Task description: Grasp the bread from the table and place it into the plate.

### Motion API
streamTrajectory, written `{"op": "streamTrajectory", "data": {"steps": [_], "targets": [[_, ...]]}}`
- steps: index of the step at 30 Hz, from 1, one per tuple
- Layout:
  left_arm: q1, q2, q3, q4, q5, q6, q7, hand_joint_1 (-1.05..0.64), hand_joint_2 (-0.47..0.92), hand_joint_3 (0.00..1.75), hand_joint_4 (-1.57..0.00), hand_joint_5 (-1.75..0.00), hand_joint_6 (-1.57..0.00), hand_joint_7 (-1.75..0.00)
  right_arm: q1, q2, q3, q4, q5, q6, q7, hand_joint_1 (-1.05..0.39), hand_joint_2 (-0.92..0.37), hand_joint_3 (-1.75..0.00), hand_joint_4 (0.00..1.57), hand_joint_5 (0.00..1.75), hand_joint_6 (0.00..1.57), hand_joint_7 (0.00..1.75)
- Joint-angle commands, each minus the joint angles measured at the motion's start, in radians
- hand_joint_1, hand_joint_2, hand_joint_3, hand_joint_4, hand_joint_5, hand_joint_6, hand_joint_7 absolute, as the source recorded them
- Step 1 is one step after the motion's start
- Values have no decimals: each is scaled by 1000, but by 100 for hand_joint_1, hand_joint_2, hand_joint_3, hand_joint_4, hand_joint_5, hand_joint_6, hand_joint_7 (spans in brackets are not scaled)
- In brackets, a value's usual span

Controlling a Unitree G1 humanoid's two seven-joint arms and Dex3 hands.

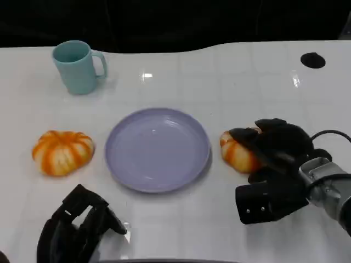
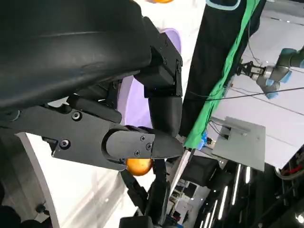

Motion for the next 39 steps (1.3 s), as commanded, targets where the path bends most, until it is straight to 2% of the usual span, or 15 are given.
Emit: {"op": "streamTrajectory", "data": {"steps": [1, 2, 3, 4, 5, 7, 8, 9, 10, 11, 12, 14, 24, 28, 39], "targets": [[14, 9, 1, -17, -8, -2, -7, -52, 92, 28, -60, -175, -51, -146, 15, 4, -11, 44, 49, -7, 0, -43, -91, -1, 53, 5, 46, 4], [16, 9, 0, -21, -7, 2, -4, -52, 92, 27, -60, -175, -52, -145, 24, 0, -19, 47, 62, -29, -33, -40, -91, 0, 57, 5, 49, 4], [18, 8, -2, -27, -5, 7, 1, -52, 92, 27, -60, -175, -52, -145, 31, -3, -23, 48, 71, -47, -61, -32, -92, -2, 79, 19, 69, 7], [20, 9, -3, -31, -3, 8, 4, -52, 92, 27, -60, -175, -52, -145, 35, -5, -23, 51, 76, -58, -85, -28, -92, -4, 87, 38, 84, 5], [21, 9, -5, -34, -1, 8, 6, -52, 92, 27, -60, -175, -52, -145, 37, -6, -21, 54, 80, -65, -99, -28, -92, -7, 81, 85, 99, 3], [21, 11, -5, -35, 0, 11, 7, -53, 92, 27, -60, -175, -53, -144, 38, -6, -8, 59, 77, -65, -122, -27, -92, -8, 75, 114, 107, 2], [19, 12, -6, -32, 3, 9, 10, -53, 92, 26, -60, -175, -53, -145, 41, -6, -2, 60, 74, -70, -145, -26, -92, -16, 63, 148, 114, 7], [19, 12, -6, -33, 4, 11, 13, -54, 92, 26, -61, -175, -54, -145, 45, -5, 2, 62, 73, -72, -167, -26, -92, -25, 57, 161, 110, 26], [19, 11, -6, -34, 5, 11, 15, -54, 92, 25, -61, -175, -53, -145, 47, -4, 4, 64, 73, -74, -182, -25, -92, -35, 51, 169, 75, 97], [19, 11, -6, -33, 4, 12, 16, -54, 92, 25, -61, -175, -53, -146, 49, -4, 4, 64, 75, -78, -192, -26, -92, -38, 49, 172, 60, 125], [18, 11, -5, -33, 3, 13, 15, -54, 92, 25, -61, -175, -53, -146, 50, -5, 3, 64, 78, -83, -202, -26, -92, -40, 49, 173, 52, 141], [14, 11, -3, -26, -1, 12, 8, -53, 92, 25, -61, -175, -53, -146, 51, -7, 2, 65, 81, -90, -220, -26, -92, -40, 49, 174, 45, 153], [3, 18, -1, -9, 8, 0, 10, -53, 92, 28, -61, -175, -52, -147, 32, -9, -43, 59, 135, -119, -267, -22, -92, -29, 51, 175, 48, 149], [3, 19, 2, -5, 11, -1, 12, -55, 92, 27, -62, -175, -53, -148, 11, -8, -73, 39, 165, -166, -314, -20, -92, -23, 57, 175, 45, 165], [15, 11, 7, -17, 0, 7, 8, -53, 92, 24, -60, -175, -51, -147, -47, 26, -94, -16, 180, -271, -361, -17, -92, -30, 74, 175, 62, 164]]}}
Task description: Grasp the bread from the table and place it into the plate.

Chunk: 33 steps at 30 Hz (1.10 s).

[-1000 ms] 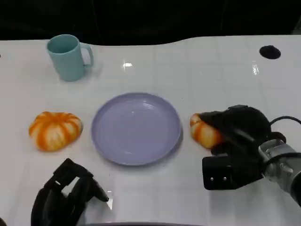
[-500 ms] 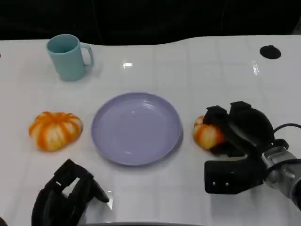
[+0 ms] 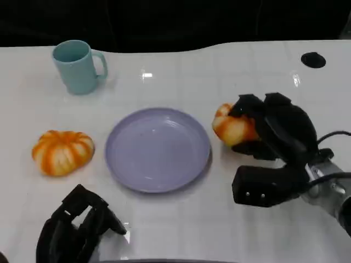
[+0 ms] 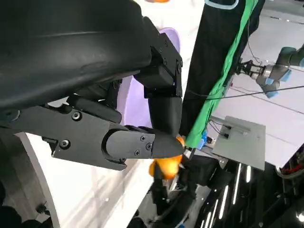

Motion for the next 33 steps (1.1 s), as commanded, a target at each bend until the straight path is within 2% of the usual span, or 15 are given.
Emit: {"op": "streamTrajectory", "data": {"steps": [1, 6, 13, 16, 20, 27, 33], "targets": [[12, 11, 3, -7, -1, -3, 11, -53, 92, 24, -61, -175, -51, -147, -42, 15, -2, -34, 7, -35, -13, -17, -92, -31, 74, 175, 63, 164], [12, 6, 2, -15, -7, 11, 14, -53, 92, 24, -60, -175, -50, -149, -66, 46, 4, -58, 2, -53, 2, -15, -87, -34, 77, 175, 70, 155], [15, 7, -3, -19, 2, 7, 14, -53, 92, 25, -61, -175, -50, -150, -113, 135, 44, -60, -28, -35, 29, -13, -82, -42, 79, 175, 77, 147], [18, 5, -6, -23, 3, 6, 16, -53, 92, 25, -61, -175, -50, -150, -130, 171, 57, -49, -32, -29, 45, -13, -83, -37, 77, 175, 66, 160], [21, 2, -5, -23, -2, 7, 14, -53, 92, 25, -61, -175, -50, -150, -144, 217, 67, -30, -37, -3, 62, -13, -84, -39, 83, 175, 62, 172], [28, 2, -11, -29, 6, -7, 7, -52, 92, 26, -60, -175, -50, -147, -167, 272, 103, 7, -60, 94, 82, -19, -82, -38, 86, 175, 66, 167], [25, 3, -12, -18, -1, -12, -5, -52, 92, 26, -60, -175, -50, -146, -169, 289, 113, 24, -58, 129, 108, -23, -91, -26, 85, 175, 59, 173]]}}
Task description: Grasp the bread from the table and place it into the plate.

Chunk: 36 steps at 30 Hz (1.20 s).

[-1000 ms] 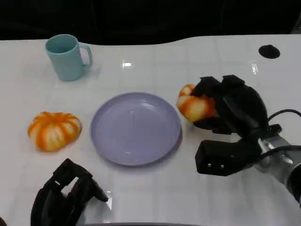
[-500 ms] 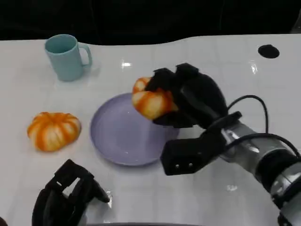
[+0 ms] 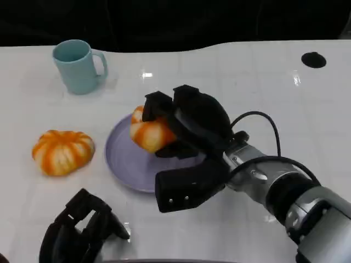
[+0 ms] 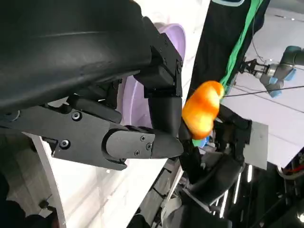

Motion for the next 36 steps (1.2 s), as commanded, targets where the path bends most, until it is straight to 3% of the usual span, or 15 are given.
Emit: {"op": "streamTrajectory", "data": {"steps": [1, 4, 5, 6, 8, 10, 12, 16, 22, 28, 36], "targets": [[1, 13, 5, 1, -4, -20, -5, -51, 92, 26, -60, -175, -51, -145, -28, 12, 2, 14, 6, 22, 18, -23, -91, -24, 85, 175, 59, 173], [3, 12, 3, -1, -1, -24, -2, -51, 92, 26, -60, -175, -51, -145, -21, 13, 3, 20, 6, 27, 15, -17, -91, -25, 85, 175, 60, 169], [5, 12, 2, -3, -2, -22, -1, -51, 92, 26, -60, -175, -51, -145, -18, 12, -2, 21, 12, 18, 19, -17, -91, -21, 85, 175, 65, 153], [5, 11, 2, -5, -2, -20, 1, -51, 92, 26, -60, -175, -51, -145, -15, 10, -5, 22, 16, 11, 23, -19, -91, -15, 84, 175, 75, 119], [7, 10, 1, -8, 0, -19, 6, -51, 92, 26, -60, -175, -51, -145, -22, 8, -3, 27, 20, 17, 79, -19, -92, -10, 83, 175, 82, 98], [7, 8, 1, -10, 1, -19, 10, -51, 92, 26, -60, -175, -52, -146, -38, 4, 8, 32, 17, 40, 181, -38, -92, -15, 69, 66, 70, 33], [7, 7, 0, -9, 4, -27, 11, -51, 92, 26, -60, -175, -52, -146, -48, 6, 14, 30, 16, 61, 251, -52, -92, -24, 58, 25, 58, 8], [5, 10, 0, -6, 3, -29, 5, -51, 92, 27, -59, -175, -50, -146, -52, 8, 23, 22, 10, 86, 318, -69, -92, -34, 34, 3, 37, 0], [2, 11, 1, 2, 4, -35, 6, -51, 92, 27, -59, -175, -50, -147, -48, 13, 23, 15, 22, 105, 352, -80, -92, -42, 13, 0, 18, 0], [0, 12, 2, 4, 4, -33, 7, -51, 92, 28, -59, -175, -49, -147, -42, 11, -7, 0, 56, 91, 387, -89, -92, -49, 3, 0, 10, 0], [-6, 12, 2, 10, 7, -36, 13, -50, 92, 27, -59, -175, -50, -148, -26, -17, -38, -36, 101, 40, 404, -95, -92, -53, 1, 1, 5, 0]]}}
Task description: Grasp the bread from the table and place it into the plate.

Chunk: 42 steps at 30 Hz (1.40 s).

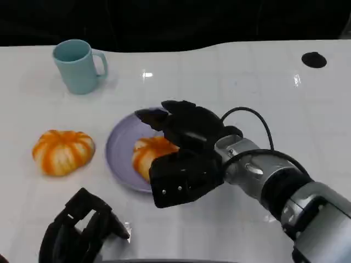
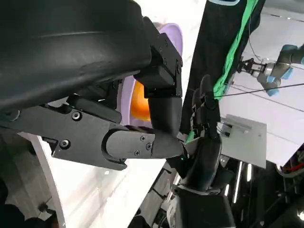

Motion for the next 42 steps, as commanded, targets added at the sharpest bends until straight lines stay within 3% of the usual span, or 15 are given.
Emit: {"op": "streamTrajectory", "data": {"steps": [1, 9, 13, 16, 18, 21, 25, 26, 27, 28, 31, 35, 39, 40, 42], "targets": [[-8, 15, 5, 10, 6, -12, 14, -50, 92, 27, -59, -175, -50, -148, 6, -34, -43, -36, 47, -55, 15, -95, -92, -53, 2, 1, 5, 0], [-21, 17, 6, 27, 12, -18, 18, -51, 92, 26, -59, -175, -50, -148, 78, -109, -139, -117, 158, -196, 69, -91, -92, -58, 8, 4, 9, 2], [-27, 16, 7, 33, 10, -14, 18, -52, 92, 26, -59, -175, -50, -149, 144, -151, -210, -169, 254, -304, 121, -80, -92, -52, 18, 9, 17, 5], [-30, 14, 6, 37, 12, -15, 20, -52, 92, 25, -59, -175, -49, -149, 198, -162, -294, -196, 389, -375, 251, -73, -92, -45, 26, 13, 25, 7], [-35, 13, 6, 42, 10, -16, 20, -51, 92, 25, -59, -175, -49, -148, 255, -154, -388, -230, 575, -384, 447, -66, -92, -40, 39, 19, 34, 9], [-41, 13, 5, 47, 14, -21, 21, -52, 92, 26, -60, -175, -50, -148, 324, -148, -489, -282, 772, -368, 657, -60, -92, -34, 52, 26, 48, 13], [-43, 13, 5, 46, 12, -16, 22, -52, 92, 25, -60, -175, -50, -148, 377, -156, -557, -328, 888, -330, 814, -57, -92, -34, 63, 32, 59, 17], [-42, 13, 4, 43, 14, -15, 25, -52, 92, 25, -60, -175, -50, -148, 395, -162, -576, -342, 919, -311, 859, -56, -92, -34, 67, 45, 66, 20], [-41, 15, 2, 39, 16, -11, 26, -52, 92, 25, -60, -175, -50, -148, 418, -170, -595, -358, 953, -293, 904, -56, -92, -35, 60, 75, 72, 22], [-40, 17, 0, 38, 20, -10, 28, -52, 92, 25, -60, -175, -50, -148, 438, -175, -612, -375, 982, -275, 941, -55, -92, -35, 57, 92, 74, 24], [-40, 18, -2, 34, 21, -8, 30, -52, 92, 26, -59, -175, -50, -148, 494, -182, -652, -425, 1042, -216, 1010, -55, -92, -35, 55, 119, 80, 34], [-34, 18, -7, 23, 24, -5, 39, -52, 92, 26, -60, -175, -51, -149, 576, -188, -694, -478, 1087, -175, 1062, -54, -92, -37, 51, 147, 62, 100], [-28, 17, -10, 12, 25, 1, 43, -52, 92, 26, -59, -175, -51, -148, 643, -181, -729, -527, 1138, -114, 1102, -52, -92, -34, 51, 164, 57, 126], [-25, 17, -10, 8, 25, 2, 43, -52, 92, 26, -59, -175, -51, -148, 669, -181, -736, -551, 1152, -76, 1102, -52, -92, -34, 51, 165, 56, 127], [-19, 18, -10, 3, 28, -3, 43, -52, 92, 26, -59, -175, -51, -148, 723, -187, -746, -608, 1172, 5, 1091, -50, -92, -33, 55, 173, 49, 150]]}}
